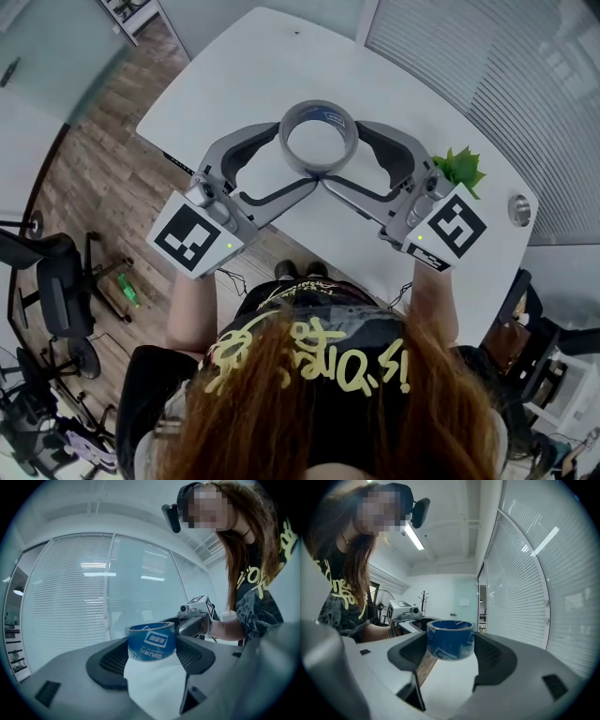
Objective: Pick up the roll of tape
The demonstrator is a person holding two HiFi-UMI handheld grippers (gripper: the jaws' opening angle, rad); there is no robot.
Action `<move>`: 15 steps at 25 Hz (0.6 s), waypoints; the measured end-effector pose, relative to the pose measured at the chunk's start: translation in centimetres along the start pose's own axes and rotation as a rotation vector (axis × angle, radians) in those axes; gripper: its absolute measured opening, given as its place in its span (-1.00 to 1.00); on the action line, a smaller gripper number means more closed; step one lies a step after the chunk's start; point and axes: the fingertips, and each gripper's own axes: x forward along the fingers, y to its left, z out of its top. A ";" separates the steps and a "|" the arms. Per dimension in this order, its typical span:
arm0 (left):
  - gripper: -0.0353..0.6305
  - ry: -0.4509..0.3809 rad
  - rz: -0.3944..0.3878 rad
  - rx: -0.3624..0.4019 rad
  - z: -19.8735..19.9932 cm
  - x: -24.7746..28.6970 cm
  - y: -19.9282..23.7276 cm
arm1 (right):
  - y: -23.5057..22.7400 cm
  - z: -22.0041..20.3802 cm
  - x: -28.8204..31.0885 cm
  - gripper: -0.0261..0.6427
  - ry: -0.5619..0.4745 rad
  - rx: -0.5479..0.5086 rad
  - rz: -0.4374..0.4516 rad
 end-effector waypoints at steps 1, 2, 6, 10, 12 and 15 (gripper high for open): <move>0.05 0.001 0.001 0.001 -0.1 0.0 0.0 | 0.0 -0.1 0.0 0.00 0.001 0.004 0.000; 0.05 0.000 0.001 -0.001 -0.1 0.1 0.0 | -0.1 -0.2 0.0 0.00 0.002 0.009 0.000; 0.05 -0.008 0.002 -0.020 -0.3 0.2 0.2 | -0.3 -0.4 0.1 0.00 -0.005 0.016 0.000; 0.05 0.004 0.003 0.002 -0.4 0.3 0.3 | -0.4 -0.5 0.1 0.00 -0.005 0.014 -0.002; 0.05 0.006 0.003 0.004 -0.5 0.4 0.4 | -0.5 -0.6 0.2 0.00 -0.002 0.014 -0.006; 0.05 0.005 0.004 0.003 -0.5 0.4 0.4 | -0.5 -0.7 0.2 0.00 -0.002 0.015 -0.008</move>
